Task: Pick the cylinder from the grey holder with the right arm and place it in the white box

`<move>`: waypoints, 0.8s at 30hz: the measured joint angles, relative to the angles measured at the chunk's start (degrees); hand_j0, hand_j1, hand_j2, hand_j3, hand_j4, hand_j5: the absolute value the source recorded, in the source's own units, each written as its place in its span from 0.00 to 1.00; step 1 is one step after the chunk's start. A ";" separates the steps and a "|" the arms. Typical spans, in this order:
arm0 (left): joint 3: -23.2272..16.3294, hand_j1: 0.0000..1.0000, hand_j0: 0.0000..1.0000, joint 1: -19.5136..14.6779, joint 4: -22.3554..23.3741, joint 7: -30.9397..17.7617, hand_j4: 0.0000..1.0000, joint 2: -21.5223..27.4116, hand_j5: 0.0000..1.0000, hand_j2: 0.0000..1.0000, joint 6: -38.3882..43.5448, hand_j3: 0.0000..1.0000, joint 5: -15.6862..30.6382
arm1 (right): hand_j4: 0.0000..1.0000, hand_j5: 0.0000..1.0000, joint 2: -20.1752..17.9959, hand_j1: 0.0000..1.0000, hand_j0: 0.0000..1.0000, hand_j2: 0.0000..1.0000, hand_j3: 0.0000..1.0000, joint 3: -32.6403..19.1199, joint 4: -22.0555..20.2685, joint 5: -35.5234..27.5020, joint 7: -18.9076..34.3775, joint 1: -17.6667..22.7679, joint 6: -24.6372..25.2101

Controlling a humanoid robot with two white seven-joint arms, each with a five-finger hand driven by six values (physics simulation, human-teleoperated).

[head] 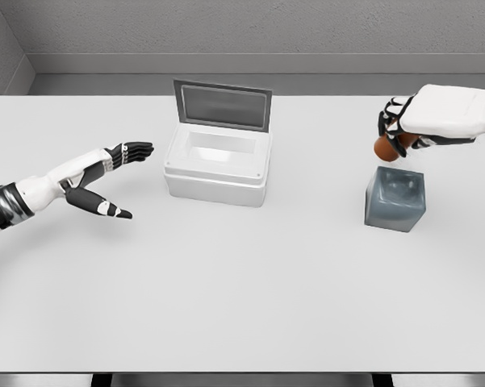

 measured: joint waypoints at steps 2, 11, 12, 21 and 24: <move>0.00 1.00 1.00 0.00 0.02 0.00 1.00 0.01 1.00 1.00 0.00 1.00 0.02 | 0.22 0.22 2.24 0.22 0.22 0.22 0.22 0.03 -0.01 0.02 0.04 -0.79 -0.04; 0.00 1.00 1.00 0.00 0.04 0.00 1.00 0.02 1.00 1.00 0.00 1.00 0.05 | 0.22 0.22 12.98 0.22 0.22 0.22 0.22 3.87 0.08 1.32 0.07 -6.15 -0.05; 0.00 1.00 1.00 0.00 0.04 0.00 1.00 0.02 1.00 1.00 0.00 1.00 0.06 | 0.22 0.22 13.97 0.22 0.22 0.22 0.22 4.43 0.10 1.58 0.07 -6.77 -0.07; 0.00 1.00 1.00 0.00 0.04 0.00 1.00 0.02 1.00 1.00 0.00 1.00 0.01 | 0.22 0.22 22.84 0.22 0.22 0.22 0.22 8.86 4.15 5.07 0.11 -10.37 -0.10; 0.00 1.00 1.00 0.00 0.04 0.00 1.00 -0.01 1.00 1.00 0.00 1.00 0.00 | 0.22 0.22 25.41 0.22 0.22 0.22 0.22 9.76 6.63 5.72 0.10 -11.25 -0.09</move>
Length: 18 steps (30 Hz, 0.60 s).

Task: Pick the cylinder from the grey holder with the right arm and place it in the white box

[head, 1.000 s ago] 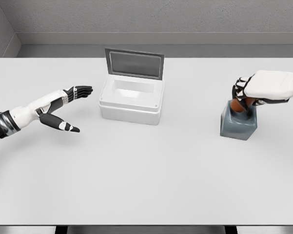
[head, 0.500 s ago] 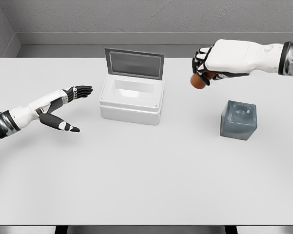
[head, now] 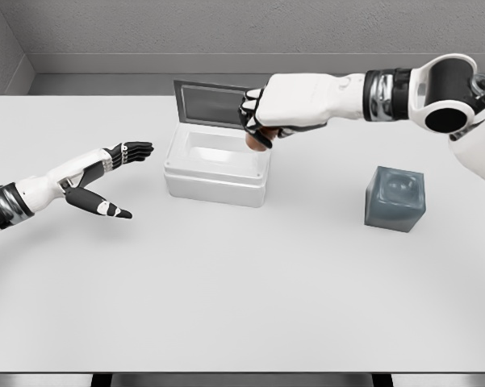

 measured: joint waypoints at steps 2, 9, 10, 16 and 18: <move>0.00 1.00 1.00 0.00 0.00 0.00 1.00 0.01 1.00 1.00 0.00 1.00 -0.01 | 0.23 0.23 1.18 0.23 0.23 0.23 0.23 0.75 1.08 0.43 -0.02 -0.53 0.01; 0.00 1.00 1.00 0.00 0.00 0.00 1.00 0.02 1.00 1.00 0.00 1.00 -0.01 | 0.23 0.23 2.23 0.23 0.23 0.23 0.23 2.04 2.12 0.99 -0.08 -0.53 0.03; 0.00 1.00 1.00 0.00 0.00 0.00 1.00 0.02 1.00 1.00 0.00 1.00 -0.01 | 0.23 0.23 2.28 0.23 0.23 0.23 0.23 2.10 2.15 1.00 -0.08 -0.53 0.04; -0.01 1.00 1.00 0.09 0.00 0.00 1.00 0.03 1.00 1.00 0.00 1.00 -0.01 | 0.23 0.23 2.74 0.23 0.23 0.23 0.23 2.66 3.37 1.14 -0.09 -1.14 0.05; 0.00 1.00 1.00 0.00 0.00 0.00 1.00 0.03 1.00 1.00 0.00 1.00 -0.01 | 0.23 0.23 2.93 0.23 0.23 0.23 0.23 2.94 3.83 1.55 -0.09 -1.23 0.05</move>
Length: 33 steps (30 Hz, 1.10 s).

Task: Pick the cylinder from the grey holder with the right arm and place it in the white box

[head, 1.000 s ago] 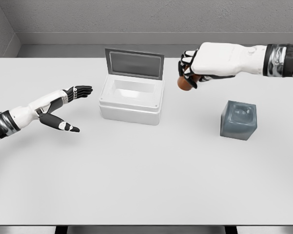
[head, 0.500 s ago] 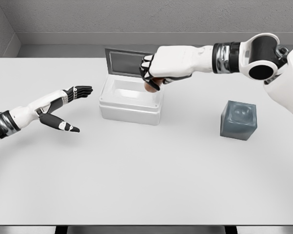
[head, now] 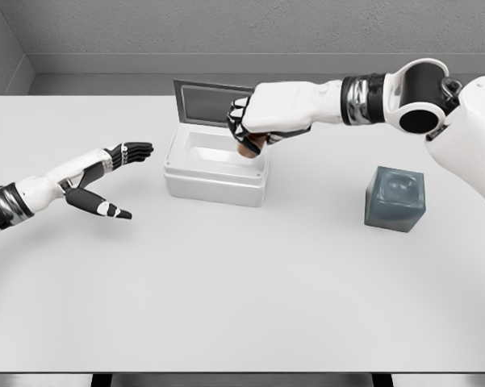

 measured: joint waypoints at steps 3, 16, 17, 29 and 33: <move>-0.02 1.00 1.00 0.00 0.00 0.00 1.00 -0.03 1.00 1.00 0.00 1.00 0.00 | 0.24 0.24 0.43 0.24 0.24 0.24 0.24 0.42 0.54 0.44 0.00 0.00 -0.01; -0.01 1.00 1.00 0.09 0.00 0.00 1.00 -0.09 1.00 1.00 0.00 1.00 0.00 | 1.00 1.00 1.12 1.00 1.00 1.00 1.00 0.71 1.49 1.16 0.00 -0.79 0.00; -0.01 1.00 1.00 0.09 0.00 0.00 1.00 -0.09 1.00 1.00 0.00 1.00 0.00 | 1.00 1.00 1.12 1.00 1.00 1.00 1.00 0.70 1.40 1.35 0.00 -0.79 0.01; -0.01 1.00 1.00 0.08 0.00 0.00 1.00 -0.09 1.00 1.00 0.00 1.00 -0.01 | 1.00 1.00 -1.72 1.00 1.00 1.00 1.00 -8.26 -5.45 1.38 0.01 2.90 -0.02; 0.02 1.00 1.00 -0.17 0.10 0.00 1.00 -0.05 1.00 1.00 0.00 1.00 0.08 | 1.00 1.00 -9.31 1.00 1.00 1.00 1.00 -15.16 -7.12 1.17 0.02 12.04 -0.06</move>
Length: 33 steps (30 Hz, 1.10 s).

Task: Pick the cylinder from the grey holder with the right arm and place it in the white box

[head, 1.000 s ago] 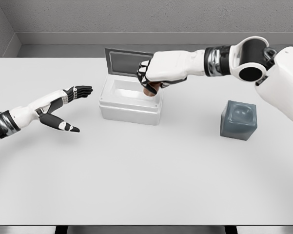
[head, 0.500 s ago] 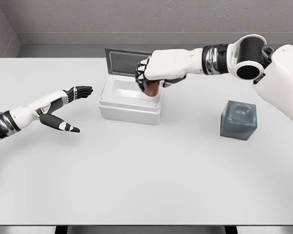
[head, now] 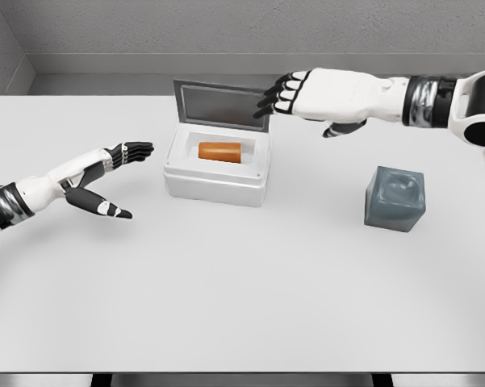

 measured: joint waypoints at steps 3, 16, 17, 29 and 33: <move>0.29 1.00 1.00 -3.17 0.87 0.00 1.00 0.00 1.00 1.00 0.00 1.00 1.44 | 1.00 1.00 -5.47 1.00 1.00 1.00 1.00 -6.98 -0.14 0.02 0.00 7.30 -0.01; 6.38 1.00 1.00 -13.80 11.79 0.00 1.00 -14.41 1.00 1.00 1.12 1.00 -2.23 | 1.00 1.00 -12.64 1.00 1.00 1.00 1.00 -12.29 -0.33 -0.43 -0.02 10.55 0.08; 6.55 1.00 1.00 -13.80 12.26 0.00 1.00 -15.04 1.00 1.00 1.38 1.00 -2.96 | 1.00 1.00 -12.58 1.00 1.00 1.00 1.00 -12.28 -0.34 -0.43 -0.02 10.55 0.08; 7.29 1.00 1.00 -13.45 12.14 -0.01 1.00 -16.37 1.00 1.00 1.26 1.00 -4.60 | 1.00 1.00 -12.27 1.00 1.00 1.00 1.00 -11.49 -0.50 -0.44 -0.02 10.47 0.08; 7.55 1.00 1.00 -12.75 10.75 -0.01 1.00 -16.33 1.00 1.00 1.24 1.00 -4.41 | 1.00 1.00 -12.23 1.00 1.00 1.00 1.00 -11.47 -0.54 -0.44 -0.02 10.46 0.08</move>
